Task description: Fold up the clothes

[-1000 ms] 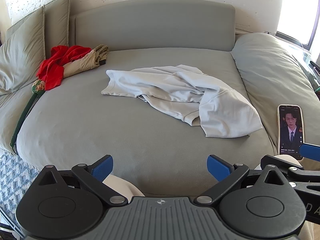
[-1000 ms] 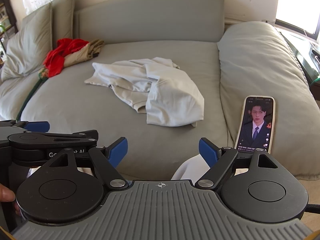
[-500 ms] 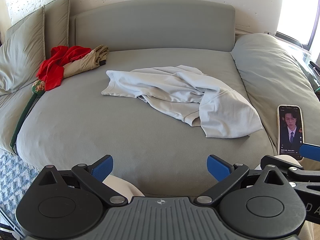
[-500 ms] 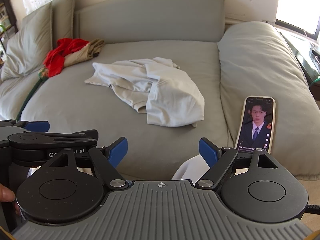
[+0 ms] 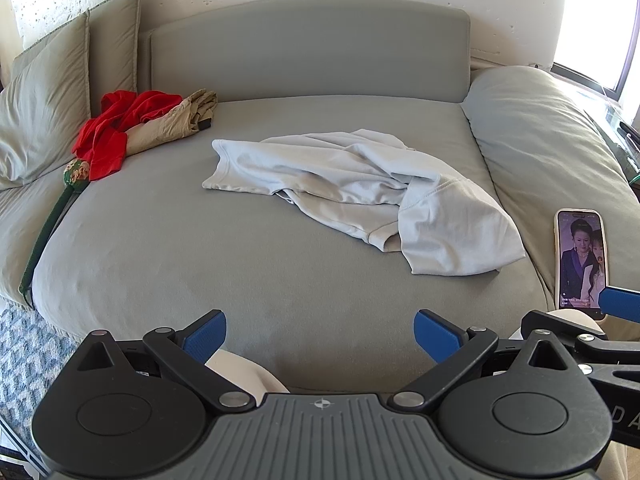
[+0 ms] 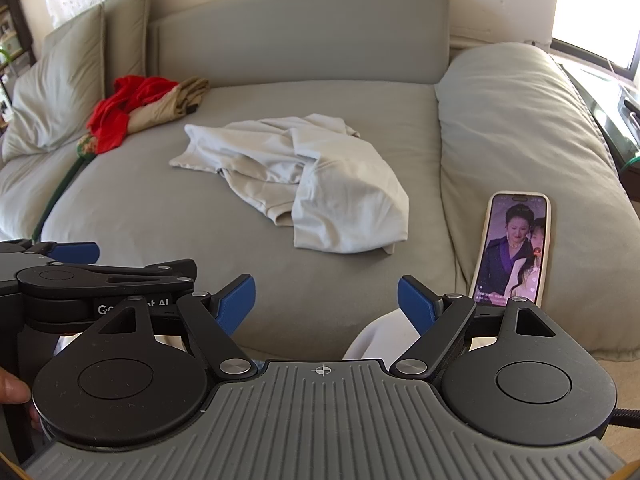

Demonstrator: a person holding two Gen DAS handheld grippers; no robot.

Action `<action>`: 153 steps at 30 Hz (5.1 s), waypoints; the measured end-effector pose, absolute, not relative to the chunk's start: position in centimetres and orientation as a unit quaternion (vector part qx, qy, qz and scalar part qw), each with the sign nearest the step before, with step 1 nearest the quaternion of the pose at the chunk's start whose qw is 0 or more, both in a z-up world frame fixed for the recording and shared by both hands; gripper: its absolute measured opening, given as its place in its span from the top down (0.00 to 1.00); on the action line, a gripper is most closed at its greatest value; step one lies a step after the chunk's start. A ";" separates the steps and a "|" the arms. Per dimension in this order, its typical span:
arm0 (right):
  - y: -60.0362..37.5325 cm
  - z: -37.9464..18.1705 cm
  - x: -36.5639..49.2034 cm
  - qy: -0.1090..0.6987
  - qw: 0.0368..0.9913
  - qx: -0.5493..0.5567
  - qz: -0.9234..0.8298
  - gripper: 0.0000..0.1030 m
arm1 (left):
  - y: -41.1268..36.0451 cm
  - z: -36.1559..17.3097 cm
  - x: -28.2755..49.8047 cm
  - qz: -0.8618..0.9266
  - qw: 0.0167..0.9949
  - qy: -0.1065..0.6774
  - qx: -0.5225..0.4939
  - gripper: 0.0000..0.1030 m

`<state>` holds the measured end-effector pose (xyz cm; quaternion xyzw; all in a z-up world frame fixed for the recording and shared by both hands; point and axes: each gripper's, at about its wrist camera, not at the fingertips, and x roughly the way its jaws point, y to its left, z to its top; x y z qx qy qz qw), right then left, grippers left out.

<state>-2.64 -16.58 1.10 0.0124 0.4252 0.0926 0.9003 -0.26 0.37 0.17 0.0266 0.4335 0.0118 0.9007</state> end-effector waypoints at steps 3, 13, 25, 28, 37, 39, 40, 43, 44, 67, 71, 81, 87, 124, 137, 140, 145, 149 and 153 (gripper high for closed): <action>-16.6 1.0 -2.6 0.427 0.899 0.012 0.093 0.19 | 0.5 -0.1 -0.2 0.012 0.899 0.437 0.025 0.03; -16.2 -0.9 -1.4 0.444 0.890 0.020 0.098 0.16 | 2.1 -2.2 1.2 0.035 0.886 0.463 0.004 0.02; -16.3 -2.9 2.7 0.410 0.905 0.003 0.114 0.20 | 4.9 -3.7 3.8 0.064 0.880 0.469 -0.030 0.03; -15.5 -3.9 4.5 0.392 0.910 -0.026 0.137 0.32 | 5.5 -4.0 4.3 0.070 0.879 0.470 -0.042 0.06; -11.6 -9.5 14.1 0.427 0.894 -0.041 0.128 0.22 | 6.5 -4.6 5.0 0.072 0.876 0.473 -0.062 0.07; -12.1 -10.2 16.4 0.440 0.892 -0.045 0.092 0.26 | 6.5 -4.7 5.2 0.070 0.875 0.475 -0.062 0.07; -12.9 -10.4 17.3 0.443 0.893 -0.034 0.077 0.53 | 6.5 -4.8 5.3 0.068 0.875 0.475 -0.063 0.07; -17.4 -8.4 18.8 0.412 0.909 0.058 0.012 0.96 | 6.5 -4.8 5.5 0.054 0.880 0.468 -0.065 0.07; -19.3 -7.4 18.7 0.393 0.915 0.092 -0.018 0.96 | 6.5 -4.9 5.7 0.051 0.881 0.466 -0.068 0.07; -27.0 -7.3 9.5 0.399 0.871 0.261 0.114 0.39 | 7.3 -12.4 19.2 -0.047 0.907 0.399 -0.123 0.52; -27.3 -8.5 9.3 0.399 0.871 0.260 0.115 0.39 | 6.7 -12.8 19.8 -0.083 0.901 0.410 -0.117 0.63; -28.5 -10.4 10.0 0.401 0.856 0.304 0.115 0.42 | 5.8 -13.3 22.4 -0.108 0.898 0.420 -0.074 0.70; -28.4 -9.8 10.1 0.404 0.870 0.272 0.081 0.44 | 6.6 -11.3 20.9 -0.096 0.901 0.414 -0.088 0.98; -31.0 -9.5 24.6 0.454 0.807 0.369 -0.075 0.35 | 13.4 -7.9 14.0 -0.036 0.904 0.391 -0.166 0.98; -31.2 -12.5 15.0 0.476 0.783 0.399 -0.030 0.67 | 13.8 -7.7 14.5 -0.020 0.893 0.390 -0.224 0.98; -31.2 -13.9 16.1 0.456 0.784 0.419 -0.040 0.67 | 13.9 -7.8 14.6 -0.017 0.892 0.389 -0.229 0.98; -31.9 -15.4 17.5 0.437 0.775 0.454 -0.048 0.63 | 13.9 -8.2 14.9 -0.015 0.890 0.393 -0.231 0.98; -31.3 -15.5 18.8 0.438 0.798 0.411 -0.048 0.66 | 14.0 -9.1 15.5 -0.010 0.882 0.404 -0.241 0.98; -30.5 -15.2 19.5 0.441 0.815 0.372 -0.060 0.78 | 14.1 -9.5 15.4 -0.004 0.869 0.421 -0.259 0.98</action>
